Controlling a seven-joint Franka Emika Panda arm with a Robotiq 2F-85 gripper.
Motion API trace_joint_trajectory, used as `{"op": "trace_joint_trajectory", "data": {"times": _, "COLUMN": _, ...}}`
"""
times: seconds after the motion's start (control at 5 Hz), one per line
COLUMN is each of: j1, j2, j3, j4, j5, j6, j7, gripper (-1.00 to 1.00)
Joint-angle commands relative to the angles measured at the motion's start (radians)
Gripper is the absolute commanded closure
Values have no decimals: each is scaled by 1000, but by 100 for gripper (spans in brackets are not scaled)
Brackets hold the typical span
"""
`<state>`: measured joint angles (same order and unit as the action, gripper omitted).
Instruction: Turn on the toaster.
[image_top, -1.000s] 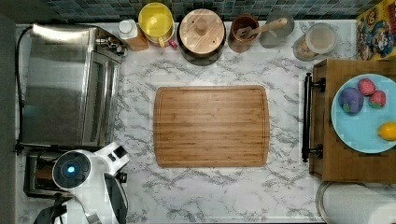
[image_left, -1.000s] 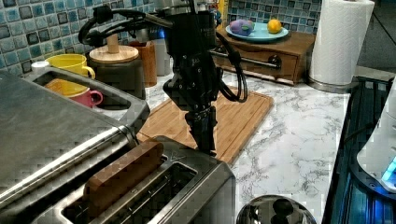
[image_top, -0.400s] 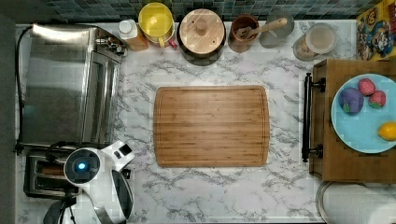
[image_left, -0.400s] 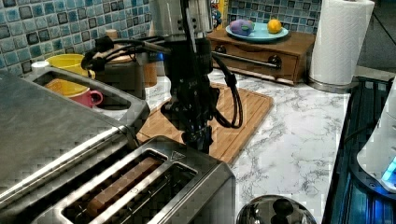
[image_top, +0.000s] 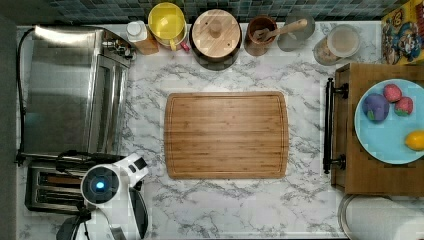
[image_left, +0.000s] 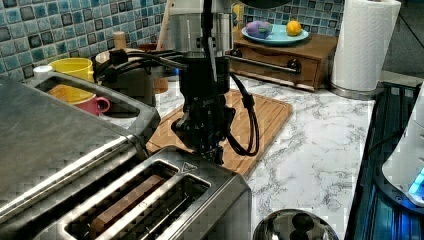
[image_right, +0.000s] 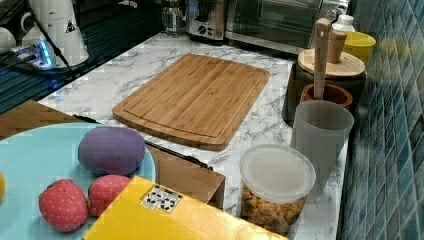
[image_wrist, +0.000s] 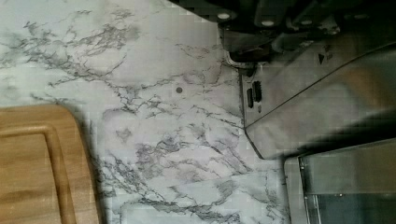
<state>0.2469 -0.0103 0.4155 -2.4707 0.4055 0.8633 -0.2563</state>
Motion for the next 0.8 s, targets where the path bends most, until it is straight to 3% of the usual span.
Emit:
{"op": "trace_joint_trajectory", "data": {"times": 0.2, "j1": 57, "j2": 175, "j3": 39, "j4": -219, "j5": 31, "j6": 142, "j7": -67, "gripper": 100}}
{"op": "trace_joint_trajectory", "data": {"times": 0.8, "j1": 51, "j2": 175, "j3": 44, "j4": -220, "j5": 29, "j6": 142, "j7": -66, "gripper": 100}}
